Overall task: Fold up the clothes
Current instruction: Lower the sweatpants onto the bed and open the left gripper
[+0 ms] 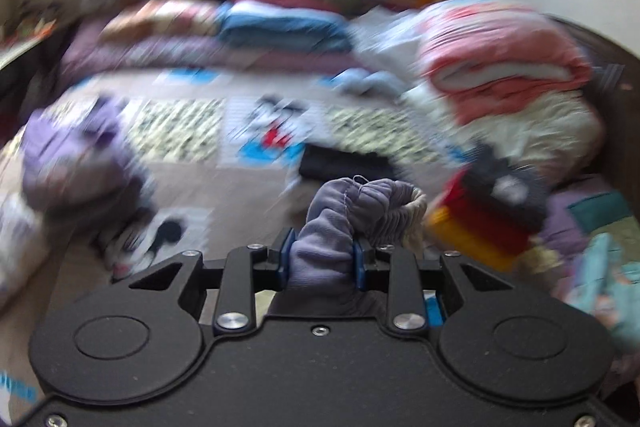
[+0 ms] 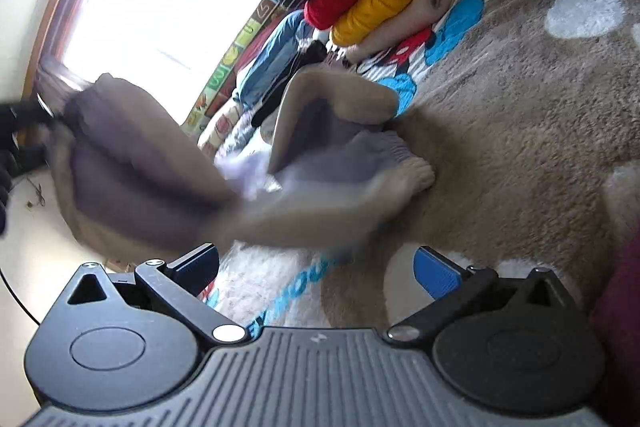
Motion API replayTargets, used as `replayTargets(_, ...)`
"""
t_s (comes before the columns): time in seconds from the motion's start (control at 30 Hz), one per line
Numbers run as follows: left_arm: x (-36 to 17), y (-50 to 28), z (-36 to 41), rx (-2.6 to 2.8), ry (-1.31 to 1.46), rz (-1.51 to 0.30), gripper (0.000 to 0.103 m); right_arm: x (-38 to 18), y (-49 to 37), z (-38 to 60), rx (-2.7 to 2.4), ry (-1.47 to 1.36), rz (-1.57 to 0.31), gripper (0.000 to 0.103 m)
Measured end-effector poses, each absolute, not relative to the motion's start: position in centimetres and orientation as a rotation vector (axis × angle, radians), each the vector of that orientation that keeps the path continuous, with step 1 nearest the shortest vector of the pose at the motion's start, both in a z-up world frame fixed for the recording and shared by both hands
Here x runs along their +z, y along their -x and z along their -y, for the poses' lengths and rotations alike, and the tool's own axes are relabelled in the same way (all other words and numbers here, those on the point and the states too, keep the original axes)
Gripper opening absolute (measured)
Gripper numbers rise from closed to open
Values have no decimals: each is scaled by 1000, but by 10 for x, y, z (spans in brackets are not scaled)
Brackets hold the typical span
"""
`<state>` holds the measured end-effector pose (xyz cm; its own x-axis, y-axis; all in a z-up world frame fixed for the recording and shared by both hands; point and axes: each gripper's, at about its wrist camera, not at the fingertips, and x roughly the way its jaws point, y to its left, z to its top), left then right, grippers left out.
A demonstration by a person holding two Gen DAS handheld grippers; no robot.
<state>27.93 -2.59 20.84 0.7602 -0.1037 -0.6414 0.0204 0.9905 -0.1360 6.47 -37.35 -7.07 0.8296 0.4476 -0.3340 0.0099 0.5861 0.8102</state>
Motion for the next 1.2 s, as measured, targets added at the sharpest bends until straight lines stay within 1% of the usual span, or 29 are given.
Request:
replayTargets(0.17, 163, -280, -33, 19, 210, -772, 27, -72, -69, 361, 267, -857, -585, 103)
replayTargets(0.47, 83, -258, -137, 93, 421, -838, 27, -76, -74, 344, 229, -761, -637, 103)
replayTargets(0.6, 46, -247, -178, 120, 520, -846, 27, -76, -74, 335, 218, -702, -644, 103)
replayTargets(0.63, 37, -244, -187, 131, 538, -845, 23, -76, -74, 333, 218, -687, -645, 103)
replayTargets(0.77, 9, -231, -225, 148, 637, -822, 23, -77, -77, 327, 215, -641, -646, 103)
replayTargets(0.97, -13, -210, -261, 264, 670, -761, 22, -75, -78, 318, 201, -584, -621, 103)
replayTargets(1.07, -13, -198, -268, 351, 619, -724, 22, -72, -76, 315, 191, -563, -574, 103)
replayTargets(1.2, -5, -181, -269, 306, 630, -660, 24, -66, -73, 321, 176, -594, -483, 103)
